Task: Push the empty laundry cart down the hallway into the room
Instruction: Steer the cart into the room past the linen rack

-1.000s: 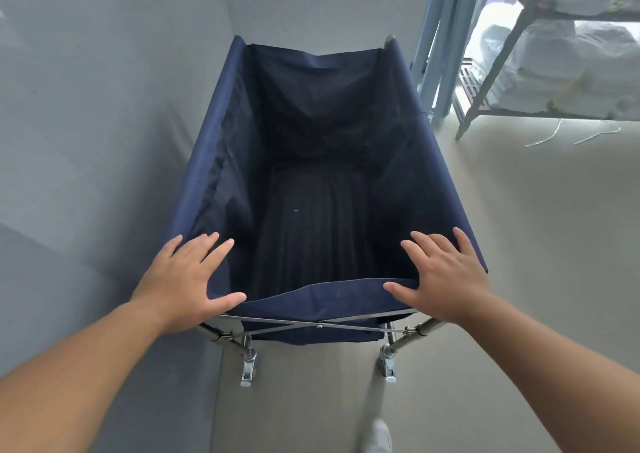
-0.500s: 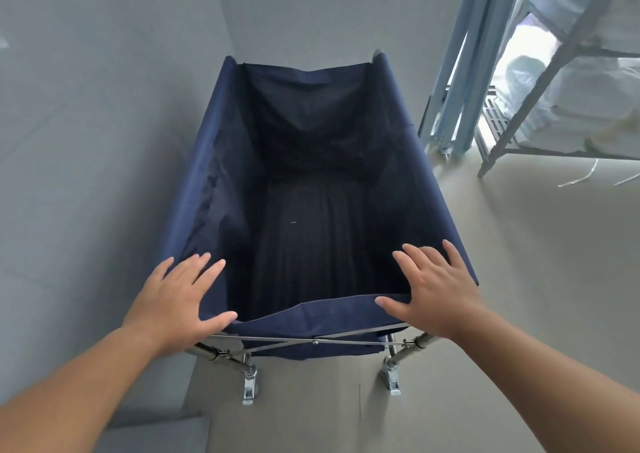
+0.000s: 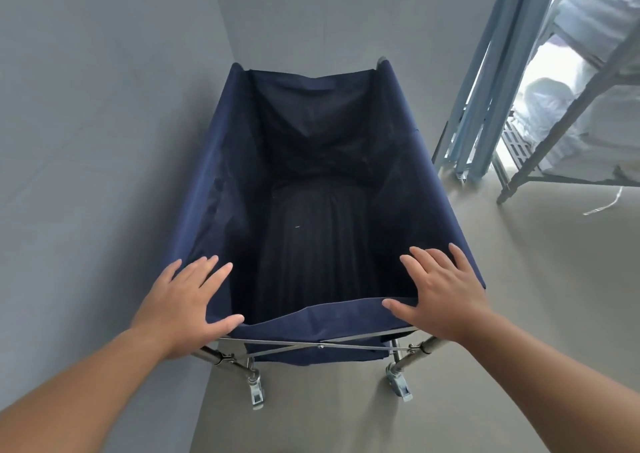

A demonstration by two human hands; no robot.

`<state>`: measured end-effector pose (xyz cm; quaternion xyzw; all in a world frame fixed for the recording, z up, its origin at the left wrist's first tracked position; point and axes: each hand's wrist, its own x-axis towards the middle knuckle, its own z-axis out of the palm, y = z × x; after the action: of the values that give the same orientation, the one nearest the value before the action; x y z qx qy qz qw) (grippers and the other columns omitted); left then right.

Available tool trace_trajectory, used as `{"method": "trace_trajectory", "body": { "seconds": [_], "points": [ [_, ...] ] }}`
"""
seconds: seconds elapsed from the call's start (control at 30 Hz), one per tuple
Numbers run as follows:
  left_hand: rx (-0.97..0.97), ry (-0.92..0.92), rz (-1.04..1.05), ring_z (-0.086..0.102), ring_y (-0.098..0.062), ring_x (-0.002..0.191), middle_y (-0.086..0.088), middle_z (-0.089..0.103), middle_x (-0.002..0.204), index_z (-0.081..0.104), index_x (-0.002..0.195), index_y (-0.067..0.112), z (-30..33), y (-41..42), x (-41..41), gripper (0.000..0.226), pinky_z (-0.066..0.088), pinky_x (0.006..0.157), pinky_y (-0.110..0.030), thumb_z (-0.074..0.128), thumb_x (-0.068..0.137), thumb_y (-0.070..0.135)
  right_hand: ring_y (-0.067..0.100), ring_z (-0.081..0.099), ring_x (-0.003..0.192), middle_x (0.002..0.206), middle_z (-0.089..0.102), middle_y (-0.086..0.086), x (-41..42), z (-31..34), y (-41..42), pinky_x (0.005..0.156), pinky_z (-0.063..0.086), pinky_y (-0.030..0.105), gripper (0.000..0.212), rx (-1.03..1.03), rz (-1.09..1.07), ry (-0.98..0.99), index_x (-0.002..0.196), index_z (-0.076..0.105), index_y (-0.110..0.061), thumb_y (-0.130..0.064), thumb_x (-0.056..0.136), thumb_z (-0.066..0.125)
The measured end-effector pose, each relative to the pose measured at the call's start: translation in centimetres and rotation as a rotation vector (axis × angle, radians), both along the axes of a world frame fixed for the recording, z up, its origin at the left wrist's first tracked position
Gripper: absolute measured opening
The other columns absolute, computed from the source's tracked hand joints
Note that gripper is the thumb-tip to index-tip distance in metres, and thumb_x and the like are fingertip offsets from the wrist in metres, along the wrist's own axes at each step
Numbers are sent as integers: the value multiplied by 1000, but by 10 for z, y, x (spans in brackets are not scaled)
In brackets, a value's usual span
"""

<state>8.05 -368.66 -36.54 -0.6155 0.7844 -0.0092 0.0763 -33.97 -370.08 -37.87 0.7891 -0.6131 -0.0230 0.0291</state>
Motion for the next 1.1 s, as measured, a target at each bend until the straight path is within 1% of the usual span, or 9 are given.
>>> {"method": "trace_trajectory", "body": {
  "seconds": [0.1,0.27,0.43,0.5,0.67,0.8,0.97,1.1],
  "points": [
    [4,19,-14,22,-15,144,1,31,156,26,150,29,1,-39,15,92,8,119,-42,26,76,84,28,50,127,138,58,5,16,1,-32,116,25,57,86,4,-19,14,132,56,-18,-82,78,35],
    [6,22,-42,15,-13,146,3,24,159,18,151,32,-1,-90,33,92,2,119,-40,20,76,84,28,52,125,136,59,5,33,1,-76,116,25,57,85,4,-41,37,129,58,-17,-81,77,37],
    [-4,28,-52,14,-13,146,3,24,159,18,151,31,-2,-127,46,91,2,119,-40,19,77,84,27,50,127,138,57,4,45,2,-107,117,21,56,86,25,-57,67,132,57,-19,-82,78,34],
    [-9,26,-53,14,-13,146,3,24,159,18,151,31,-3,-138,49,92,2,119,-40,18,76,84,27,51,126,137,58,4,49,2,-117,116,22,57,85,19,-57,69,131,57,-19,-81,78,35],
    [-6,42,-46,17,-13,145,2,26,158,22,151,30,-1,-164,54,91,4,119,-40,21,77,83,29,54,122,133,61,6,53,-2,-140,114,26,59,82,-10,-62,39,126,60,-17,-80,79,37],
    [-4,49,-47,25,-16,143,0,33,155,29,149,27,2,-179,53,90,9,118,-40,26,77,80,30,55,120,130,62,7,53,-6,-157,113,25,59,80,-23,-50,21,122,61,-17,-80,79,37],
    [-8,77,7,24,-15,143,0,32,155,30,149,25,2,-196,49,89,9,119,-39,25,78,78,31,55,120,130,63,8,51,-8,-173,114,22,58,80,-11,-55,11,120,62,-17,-81,80,35],
    [-18,96,31,27,-16,142,-1,36,154,33,148,22,2,-204,47,88,12,118,-39,25,80,77,32,55,120,130,63,8,50,-6,-183,114,22,59,80,6,-60,8,118,63,-17,-81,81,34]
  ]
}}
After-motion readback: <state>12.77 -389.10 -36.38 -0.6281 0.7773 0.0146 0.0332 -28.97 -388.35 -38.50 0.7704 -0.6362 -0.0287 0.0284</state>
